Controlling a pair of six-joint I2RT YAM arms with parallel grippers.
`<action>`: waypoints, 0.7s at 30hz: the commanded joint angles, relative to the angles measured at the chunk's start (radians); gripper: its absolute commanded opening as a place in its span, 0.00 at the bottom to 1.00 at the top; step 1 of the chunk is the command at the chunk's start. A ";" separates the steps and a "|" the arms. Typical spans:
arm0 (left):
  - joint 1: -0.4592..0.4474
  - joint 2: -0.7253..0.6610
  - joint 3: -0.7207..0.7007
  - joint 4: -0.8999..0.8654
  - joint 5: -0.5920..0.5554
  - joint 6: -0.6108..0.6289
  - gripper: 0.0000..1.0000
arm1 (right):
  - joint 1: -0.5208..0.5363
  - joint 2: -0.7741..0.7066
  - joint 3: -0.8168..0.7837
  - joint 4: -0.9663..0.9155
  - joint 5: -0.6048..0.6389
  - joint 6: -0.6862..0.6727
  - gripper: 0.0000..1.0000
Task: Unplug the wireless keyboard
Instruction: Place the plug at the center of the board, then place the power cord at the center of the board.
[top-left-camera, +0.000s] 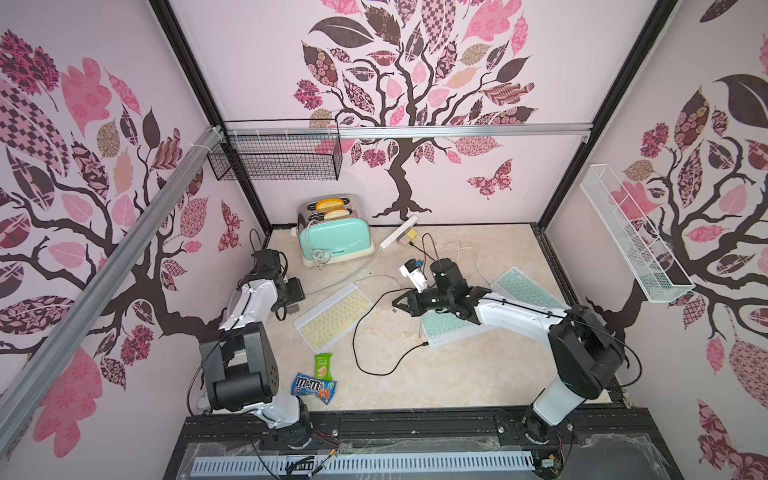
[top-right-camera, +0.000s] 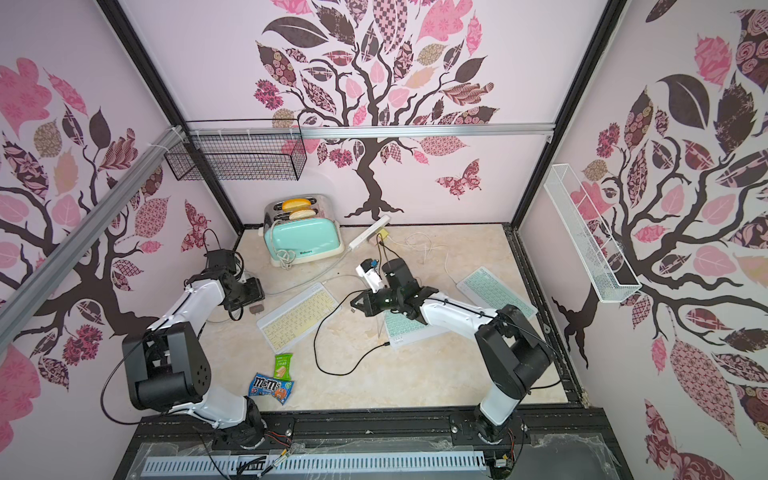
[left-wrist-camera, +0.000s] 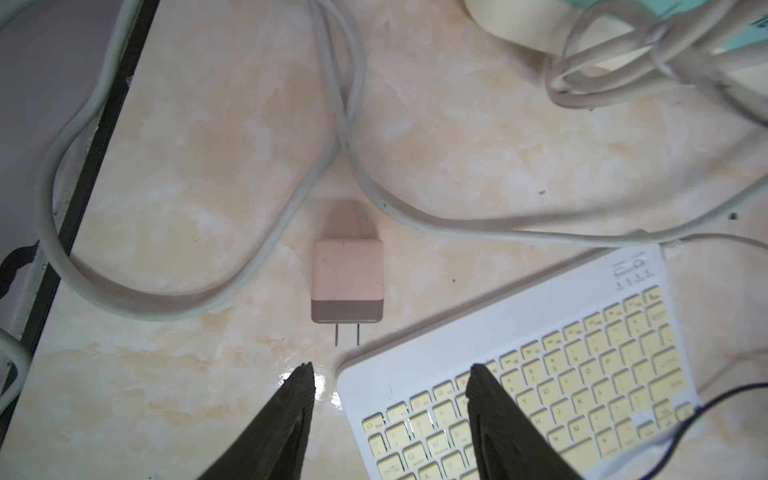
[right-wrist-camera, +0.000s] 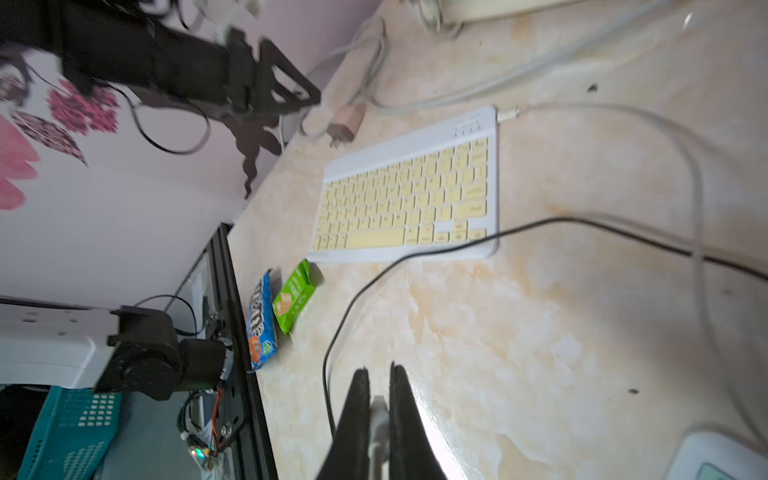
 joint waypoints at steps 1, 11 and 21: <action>-0.016 -0.051 -0.035 0.011 0.070 -0.017 0.62 | 0.080 0.063 0.046 -0.112 0.090 -0.043 0.00; -0.081 -0.105 -0.080 0.001 0.158 0.007 0.61 | 0.142 0.200 0.102 -0.166 0.190 -0.023 0.38; -0.160 -0.026 -0.057 -0.021 0.194 0.034 0.59 | 0.129 0.083 0.127 -0.233 0.299 -0.065 0.66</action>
